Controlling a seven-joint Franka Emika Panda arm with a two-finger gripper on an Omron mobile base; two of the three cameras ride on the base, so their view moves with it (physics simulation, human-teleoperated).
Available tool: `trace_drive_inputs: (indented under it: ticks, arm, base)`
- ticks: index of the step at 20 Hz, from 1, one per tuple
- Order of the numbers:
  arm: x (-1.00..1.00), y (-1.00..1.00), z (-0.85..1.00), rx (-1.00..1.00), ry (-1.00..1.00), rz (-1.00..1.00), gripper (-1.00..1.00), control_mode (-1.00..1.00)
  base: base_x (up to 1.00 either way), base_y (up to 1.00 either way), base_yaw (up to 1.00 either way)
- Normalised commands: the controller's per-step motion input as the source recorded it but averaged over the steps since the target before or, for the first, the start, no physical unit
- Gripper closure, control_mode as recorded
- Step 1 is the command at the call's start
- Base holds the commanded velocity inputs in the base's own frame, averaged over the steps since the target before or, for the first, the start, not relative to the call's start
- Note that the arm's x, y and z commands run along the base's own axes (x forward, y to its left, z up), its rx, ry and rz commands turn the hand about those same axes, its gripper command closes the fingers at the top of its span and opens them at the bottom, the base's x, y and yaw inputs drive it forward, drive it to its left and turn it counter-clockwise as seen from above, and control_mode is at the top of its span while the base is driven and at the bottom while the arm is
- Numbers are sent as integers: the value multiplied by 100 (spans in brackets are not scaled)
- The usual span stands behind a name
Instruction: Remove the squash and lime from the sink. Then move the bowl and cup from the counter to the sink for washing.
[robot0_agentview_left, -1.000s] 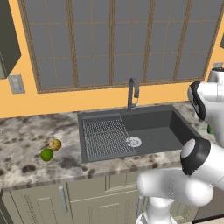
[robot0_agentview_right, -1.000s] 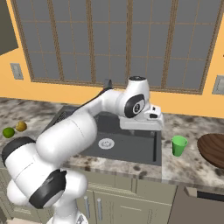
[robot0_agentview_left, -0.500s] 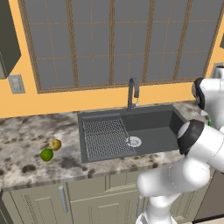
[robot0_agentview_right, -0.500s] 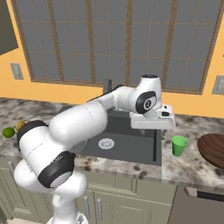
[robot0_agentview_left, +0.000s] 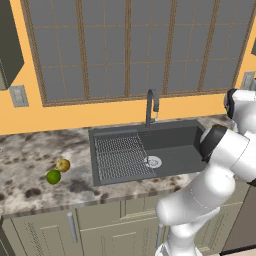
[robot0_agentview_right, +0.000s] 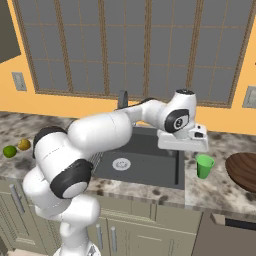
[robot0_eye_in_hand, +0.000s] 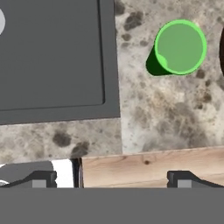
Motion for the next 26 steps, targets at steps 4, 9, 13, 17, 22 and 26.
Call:
trace_drive_inputs:
  ticks: [4, 9, 13, 17, 22, 26]
  arm:
    - [16, -11, -17, 6, -3, 0, -100, -100]
    - [23, -7, -14, 2, -5, 1, -100, -100]
    - [26, -7, -15, 0, -5, 2, -100, -100]
    - [23, -15, -18, 0, -1, 0, -100, -100]
    - [18, -19, -19, 0, 0, 0, -100, -100]
    - [22, -21, -15, 0, 0, 0, -100, -100]
  base:
    - [0, 0, 0]
    - [0, 0, 0]
    - [0, 0, 0]
    - [0, 0, 0]
    - [0, 0, 0]
    - [0, 0, 0]
